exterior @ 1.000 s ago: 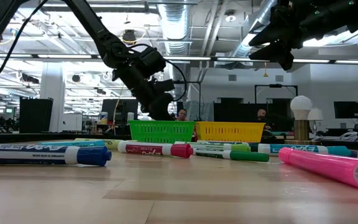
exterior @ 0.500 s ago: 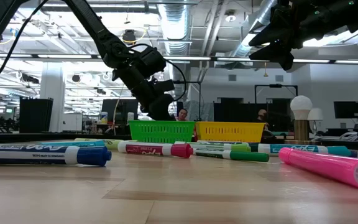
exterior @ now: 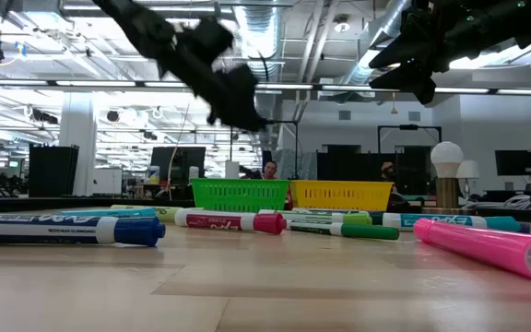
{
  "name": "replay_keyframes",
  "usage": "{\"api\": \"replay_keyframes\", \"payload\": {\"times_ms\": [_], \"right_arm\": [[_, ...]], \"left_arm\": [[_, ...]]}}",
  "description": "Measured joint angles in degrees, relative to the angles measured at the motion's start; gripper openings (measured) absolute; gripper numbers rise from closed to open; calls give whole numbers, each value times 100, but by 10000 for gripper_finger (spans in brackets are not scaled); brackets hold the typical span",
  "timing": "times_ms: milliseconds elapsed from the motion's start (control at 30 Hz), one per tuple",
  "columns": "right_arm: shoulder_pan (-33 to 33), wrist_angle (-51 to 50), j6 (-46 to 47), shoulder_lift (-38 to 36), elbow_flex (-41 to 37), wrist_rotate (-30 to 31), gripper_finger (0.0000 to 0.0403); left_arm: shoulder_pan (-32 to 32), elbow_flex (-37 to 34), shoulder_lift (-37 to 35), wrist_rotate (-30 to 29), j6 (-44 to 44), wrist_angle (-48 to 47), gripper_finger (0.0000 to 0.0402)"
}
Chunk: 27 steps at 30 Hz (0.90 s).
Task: Pick & Place Markers
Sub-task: Put the medium red marker into the green bin
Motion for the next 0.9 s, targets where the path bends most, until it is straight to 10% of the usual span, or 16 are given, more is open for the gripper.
{"api": "replay_keyframes", "payload": {"times_ms": [500, 900], "right_arm": [[4, 0, 2, 1, 0, -8, 186], [7, 0, 2, 1, 0, -181, 186]], "left_arm": [[-1826, 7, -2568, 13, -1484, -563, 171], [-3849, 5, -2778, -869, -2671, -1015, 172]]}}
